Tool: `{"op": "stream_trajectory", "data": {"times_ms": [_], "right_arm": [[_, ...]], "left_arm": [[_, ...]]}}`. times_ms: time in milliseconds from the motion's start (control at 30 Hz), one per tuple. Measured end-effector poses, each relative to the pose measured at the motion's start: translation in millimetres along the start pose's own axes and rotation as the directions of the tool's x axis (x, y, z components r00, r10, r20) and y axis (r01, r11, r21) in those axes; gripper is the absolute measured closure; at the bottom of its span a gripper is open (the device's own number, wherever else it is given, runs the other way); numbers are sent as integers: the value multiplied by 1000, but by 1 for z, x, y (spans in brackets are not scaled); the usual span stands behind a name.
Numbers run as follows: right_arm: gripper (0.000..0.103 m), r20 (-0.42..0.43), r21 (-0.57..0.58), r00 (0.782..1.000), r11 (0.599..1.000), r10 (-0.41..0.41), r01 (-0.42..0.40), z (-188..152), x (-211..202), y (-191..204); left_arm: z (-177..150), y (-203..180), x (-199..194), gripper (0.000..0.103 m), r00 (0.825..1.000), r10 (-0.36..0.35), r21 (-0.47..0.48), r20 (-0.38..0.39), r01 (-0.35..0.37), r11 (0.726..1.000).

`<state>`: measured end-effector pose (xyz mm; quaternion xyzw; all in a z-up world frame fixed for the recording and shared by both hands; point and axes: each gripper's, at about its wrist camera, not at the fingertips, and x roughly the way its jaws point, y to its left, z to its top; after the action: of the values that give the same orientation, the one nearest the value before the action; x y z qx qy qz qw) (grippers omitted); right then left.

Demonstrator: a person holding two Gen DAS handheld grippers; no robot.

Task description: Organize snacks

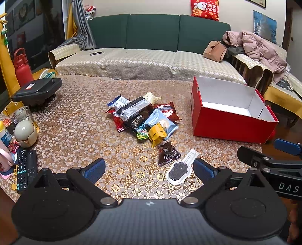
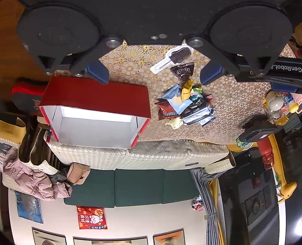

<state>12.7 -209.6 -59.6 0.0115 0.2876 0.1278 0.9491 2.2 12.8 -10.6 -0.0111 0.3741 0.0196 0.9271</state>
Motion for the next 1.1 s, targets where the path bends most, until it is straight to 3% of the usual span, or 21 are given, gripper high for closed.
{"op": "stream_trajectory", "data": {"times_ms": [1100], "right_arm": [[1, 33, -32, 999, 999, 29, -28, 3, -9, 6]], "left_arm": [[3, -6, -6, 3, 1000, -9, -7, 18, 9, 1000]]}}
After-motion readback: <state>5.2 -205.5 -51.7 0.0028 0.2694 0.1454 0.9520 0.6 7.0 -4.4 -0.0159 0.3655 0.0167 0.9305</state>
